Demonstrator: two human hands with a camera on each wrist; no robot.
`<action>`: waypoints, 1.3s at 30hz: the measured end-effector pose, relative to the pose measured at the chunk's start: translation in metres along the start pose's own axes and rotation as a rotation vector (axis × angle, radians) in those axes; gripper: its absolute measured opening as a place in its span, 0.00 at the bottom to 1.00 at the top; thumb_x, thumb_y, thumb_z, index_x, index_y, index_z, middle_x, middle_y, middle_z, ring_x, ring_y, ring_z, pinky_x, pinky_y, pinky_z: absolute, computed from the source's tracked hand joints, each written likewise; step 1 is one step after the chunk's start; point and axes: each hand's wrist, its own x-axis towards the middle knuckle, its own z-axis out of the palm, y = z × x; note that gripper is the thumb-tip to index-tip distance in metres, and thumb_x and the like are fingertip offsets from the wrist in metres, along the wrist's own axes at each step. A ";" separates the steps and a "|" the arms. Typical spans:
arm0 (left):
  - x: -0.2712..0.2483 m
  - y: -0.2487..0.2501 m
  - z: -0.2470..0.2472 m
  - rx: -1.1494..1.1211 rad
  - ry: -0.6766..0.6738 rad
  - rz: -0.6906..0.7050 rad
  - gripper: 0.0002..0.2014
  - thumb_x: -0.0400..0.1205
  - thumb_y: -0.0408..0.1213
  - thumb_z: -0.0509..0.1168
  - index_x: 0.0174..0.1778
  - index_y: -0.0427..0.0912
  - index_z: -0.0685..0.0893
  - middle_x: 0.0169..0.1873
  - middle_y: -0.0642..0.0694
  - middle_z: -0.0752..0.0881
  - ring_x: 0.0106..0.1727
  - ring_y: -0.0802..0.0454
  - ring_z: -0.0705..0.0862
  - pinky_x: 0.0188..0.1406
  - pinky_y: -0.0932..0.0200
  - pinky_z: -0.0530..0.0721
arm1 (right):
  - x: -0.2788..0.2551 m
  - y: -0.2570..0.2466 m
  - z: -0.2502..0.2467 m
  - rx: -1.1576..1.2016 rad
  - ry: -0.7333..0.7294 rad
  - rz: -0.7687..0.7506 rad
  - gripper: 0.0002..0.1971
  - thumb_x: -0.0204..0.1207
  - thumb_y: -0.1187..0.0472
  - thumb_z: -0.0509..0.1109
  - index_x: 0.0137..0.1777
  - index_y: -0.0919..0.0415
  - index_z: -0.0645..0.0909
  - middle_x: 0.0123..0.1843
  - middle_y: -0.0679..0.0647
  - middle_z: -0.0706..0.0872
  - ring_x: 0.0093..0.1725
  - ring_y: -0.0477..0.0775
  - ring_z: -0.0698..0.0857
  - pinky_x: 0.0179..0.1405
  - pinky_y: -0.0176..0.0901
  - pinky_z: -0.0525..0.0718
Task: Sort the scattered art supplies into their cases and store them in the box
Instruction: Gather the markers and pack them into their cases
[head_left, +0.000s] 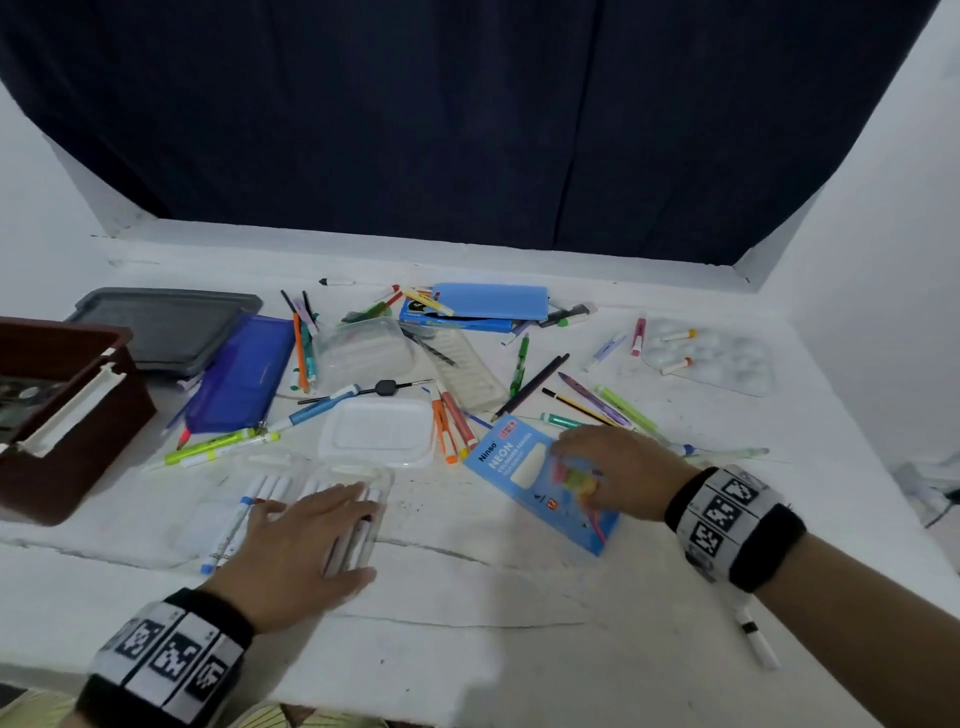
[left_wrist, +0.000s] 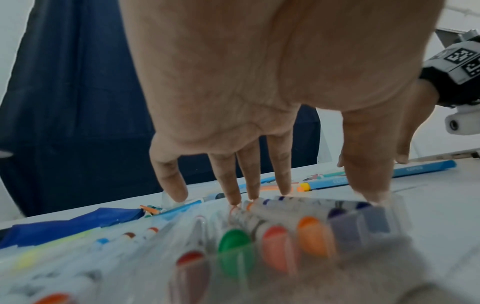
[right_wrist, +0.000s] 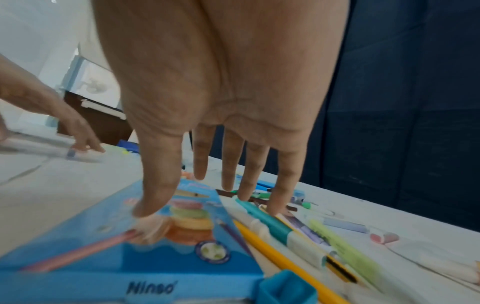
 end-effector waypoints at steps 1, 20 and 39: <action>-0.001 -0.001 -0.003 -0.011 0.010 -0.001 0.39 0.66 0.75 0.53 0.76 0.72 0.66 0.82 0.70 0.59 0.80 0.73 0.55 0.73 0.49 0.56 | -0.003 0.004 -0.003 0.039 0.073 0.016 0.28 0.70 0.53 0.79 0.71 0.47 0.79 0.68 0.40 0.79 0.66 0.43 0.78 0.66 0.46 0.79; 0.106 0.127 -0.010 0.280 -0.182 0.436 0.39 0.79 0.70 0.28 0.86 0.62 0.51 0.88 0.53 0.48 0.88 0.50 0.46 0.81 0.41 0.52 | -0.120 0.030 0.011 -0.123 -0.174 0.624 0.17 0.71 0.39 0.74 0.51 0.47 0.77 0.49 0.47 0.77 0.46 0.50 0.79 0.44 0.41 0.77; 0.148 0.151 -0.017 0.317 -0.139 0.339 0.24 0.91 0.50 0.47 0.85 0.58 0.56 0.86 0.47 0.57 0.85 0.44 0.58 0.76 0.27 0.57 | -0.073 -0.005 0.010 0.229 0.316 0.315 0.11 0.84 0.49 0.65 0.64 0.41 0.82 0.47 0.47 0.85 0.41 0.44 0.80 0.42 0.28 0.74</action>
